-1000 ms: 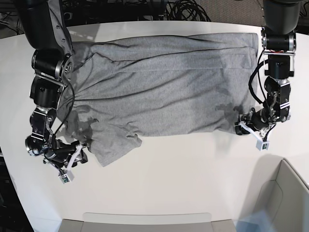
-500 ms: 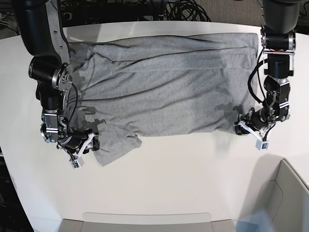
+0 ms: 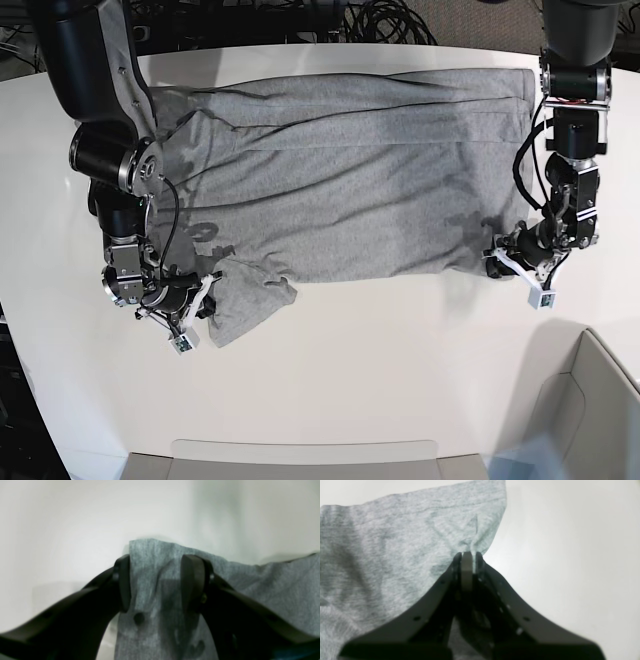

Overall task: Fold the T-shirt properly
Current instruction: 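Move both grippers to the hem corners and grasp them, then lift the hem corners with both grippers, then pull the held hem corners over onto the folded shoulder edge, then hold the strip ends and adjust the left gripper's grip on its end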

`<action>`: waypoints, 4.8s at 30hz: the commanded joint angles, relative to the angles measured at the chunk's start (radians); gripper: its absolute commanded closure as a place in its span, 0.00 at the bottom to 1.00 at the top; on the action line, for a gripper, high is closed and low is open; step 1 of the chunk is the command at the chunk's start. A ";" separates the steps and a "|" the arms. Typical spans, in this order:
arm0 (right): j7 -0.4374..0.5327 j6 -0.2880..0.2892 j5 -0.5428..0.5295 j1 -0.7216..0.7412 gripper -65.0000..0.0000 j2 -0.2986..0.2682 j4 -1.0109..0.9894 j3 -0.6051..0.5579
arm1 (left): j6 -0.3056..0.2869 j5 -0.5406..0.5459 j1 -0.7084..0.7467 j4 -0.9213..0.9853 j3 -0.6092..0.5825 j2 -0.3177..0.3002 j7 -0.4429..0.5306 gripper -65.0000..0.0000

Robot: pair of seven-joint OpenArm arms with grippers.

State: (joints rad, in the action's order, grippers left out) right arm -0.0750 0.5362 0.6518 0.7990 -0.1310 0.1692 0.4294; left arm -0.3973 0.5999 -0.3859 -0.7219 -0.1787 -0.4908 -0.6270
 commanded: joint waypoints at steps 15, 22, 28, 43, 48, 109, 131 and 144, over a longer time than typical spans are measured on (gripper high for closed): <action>-0.044 0.005 0.026 0.023 1.00 -0.006 0.000 0.000 | 0.005 -0.027 0.015 0.011 -0.035 0.002 -0.104 1.00; -0.045 0.009 -0.143 0.023 1.00 0.000 0.148 -0.005 | 0.004 -0.025 0.008 0.009 0.087 -0.003 -0.101 1.00; -0.039 0.012 -0.152 0.029 1.00 0.037 0.223 -0.005 | 0.002 -0.027 0.012 -0.066 0.164 -0.006 -0.103 1.00; -0.047 0.097 -0.200 -0.089 1.00 0.072 0.453 0.000 | 0.002 -0.027 0.063 -0.291 0.324 -0.026 -0.109 1.00; -0.049 0.097 -0.201 -0.152 1.00 0.072 0.553 0.000 | 0.002 -0.027 0.127 -0.382 0.325 -0.026 -0.106 1.00; -0.598 0.162 -0.338 -0.866 1.00 0.067 1.625 0.188 | 0.002 -0.021 0.647 -0.994 0.543 -0.018 -0.472 1.00; -0.598 0.162 -0.208 -0.972 1.00 0.115 1.605 0.239 | 0.007 -0.025 0.700 -0.997 0.542 -0.003 -0.597 1.00; -0.598 0.162 -0.208 -0.967 1.00 0.115 1.596 0.236 | 0.002 -0.019 0.698 -1.000 0.545 0.013 -0.629 0.85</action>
State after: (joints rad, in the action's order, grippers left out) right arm -0.6811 0.6872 0.4347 -0.1802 -0.0051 1.7527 0.6628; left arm -0.3935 0.5797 0.3153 -1.7061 0.3561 -0.4648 -1.2560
